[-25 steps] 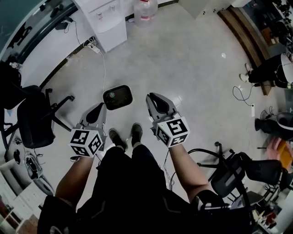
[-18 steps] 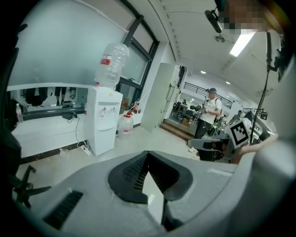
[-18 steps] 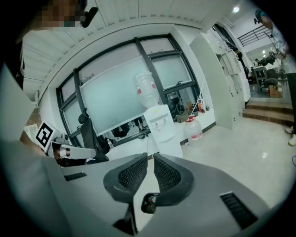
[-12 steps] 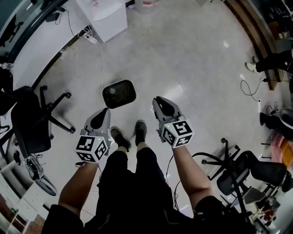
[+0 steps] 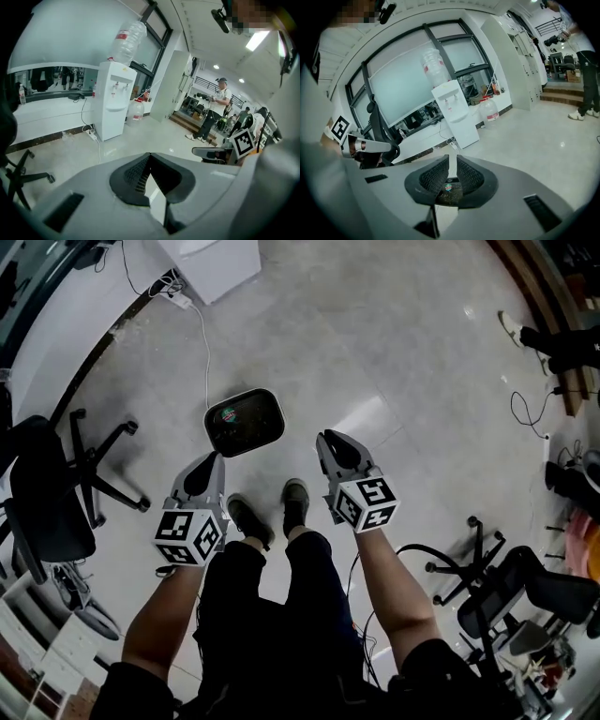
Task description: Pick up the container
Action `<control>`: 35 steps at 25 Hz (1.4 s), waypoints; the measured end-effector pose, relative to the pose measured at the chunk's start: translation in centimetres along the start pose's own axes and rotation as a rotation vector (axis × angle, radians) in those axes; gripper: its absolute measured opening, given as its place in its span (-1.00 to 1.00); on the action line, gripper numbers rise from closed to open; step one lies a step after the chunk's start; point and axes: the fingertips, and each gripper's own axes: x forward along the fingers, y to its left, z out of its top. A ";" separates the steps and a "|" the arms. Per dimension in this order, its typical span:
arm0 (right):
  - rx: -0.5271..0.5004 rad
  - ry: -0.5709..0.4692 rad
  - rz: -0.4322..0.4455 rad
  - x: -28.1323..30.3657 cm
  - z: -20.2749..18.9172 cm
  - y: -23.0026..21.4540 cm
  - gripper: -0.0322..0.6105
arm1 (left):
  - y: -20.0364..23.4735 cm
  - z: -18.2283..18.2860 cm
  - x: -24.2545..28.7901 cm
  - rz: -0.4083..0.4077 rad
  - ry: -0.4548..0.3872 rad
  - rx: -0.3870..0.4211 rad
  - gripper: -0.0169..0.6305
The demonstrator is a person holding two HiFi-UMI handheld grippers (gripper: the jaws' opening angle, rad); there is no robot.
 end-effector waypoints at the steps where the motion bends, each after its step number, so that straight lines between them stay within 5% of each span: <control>1: 0.000 0.000 -0.002 0.5 -0.6 -0.6 -0.87 | 0.2 -0.5 0.8 -0.002 -0.003 0.002 -0.93; 24: 0.095 0.149 -0.008 15.4 -22.4 -10.3 -0.62 | 7.2 -16.1 15.1 -0.017 0.108 0.006 -0.93; 35: 0.140 0.238 -0.012 21.2 -30.1 -13.2 -0.62 | 7.7 -19.1 19.8 -0.048 0.146 0.051 -0.93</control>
